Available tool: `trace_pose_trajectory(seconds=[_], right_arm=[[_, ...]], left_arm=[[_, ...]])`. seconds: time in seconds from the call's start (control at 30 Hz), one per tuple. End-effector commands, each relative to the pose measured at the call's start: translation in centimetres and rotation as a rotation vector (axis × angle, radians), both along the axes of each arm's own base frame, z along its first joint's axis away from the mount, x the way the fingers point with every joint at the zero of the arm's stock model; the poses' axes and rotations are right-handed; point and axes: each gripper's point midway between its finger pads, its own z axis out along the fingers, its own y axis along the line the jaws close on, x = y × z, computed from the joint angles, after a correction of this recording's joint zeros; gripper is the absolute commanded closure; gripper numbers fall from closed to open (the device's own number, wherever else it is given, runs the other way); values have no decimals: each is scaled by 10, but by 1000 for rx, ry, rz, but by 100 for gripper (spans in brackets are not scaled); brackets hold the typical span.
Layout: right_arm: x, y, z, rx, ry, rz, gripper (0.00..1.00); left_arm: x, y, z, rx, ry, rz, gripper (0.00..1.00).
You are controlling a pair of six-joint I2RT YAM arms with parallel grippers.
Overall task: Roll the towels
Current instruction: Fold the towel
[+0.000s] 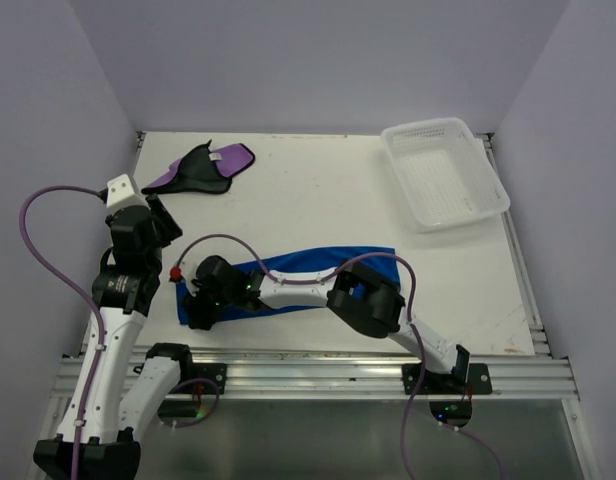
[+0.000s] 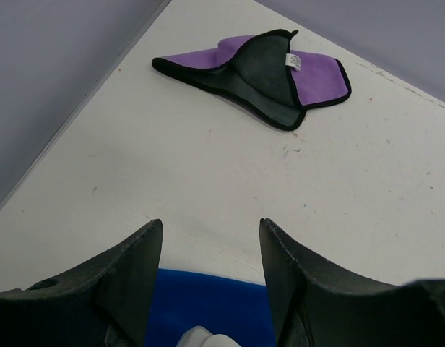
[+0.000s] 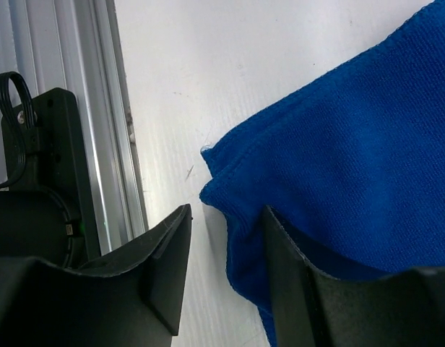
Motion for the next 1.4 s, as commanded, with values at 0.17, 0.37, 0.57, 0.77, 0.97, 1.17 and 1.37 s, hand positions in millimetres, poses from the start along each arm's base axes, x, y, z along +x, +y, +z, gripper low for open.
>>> trace_pose_trajectory(seconds=[0.17, 0.37, 0.57, 0.77, 0.97, 1.17, 1.37], right_arm=[[5, 12, 66, 91, -69, 0, 47], [28, 6, 97, 120, -95, -60, 36], [72, -18, 106, 54, -154, -229, 33], [120, -81, 121, 29, -159, -434, 61], [139, -164, 154, 16, -214, -608, 60], [145, -273, 138, -125, -202, -908, 76], [122, -374, 109, -149, -76, -1154, 71]], left_arm=[[-2, -4, 23, -29, -48, -8, 39], [-10, -4, 56, -33, -108, -8, 38], [-16, -4, 63, -46, -111, -8, 38], [-17, -18, 53, -115, -96, -56, 39], [-13, -39, 0, -234, 5, -98, 43], [-10, -69, -51, -409, 76, -165, 46], [-21, -71, -99, -448, 126, -137, 55]])
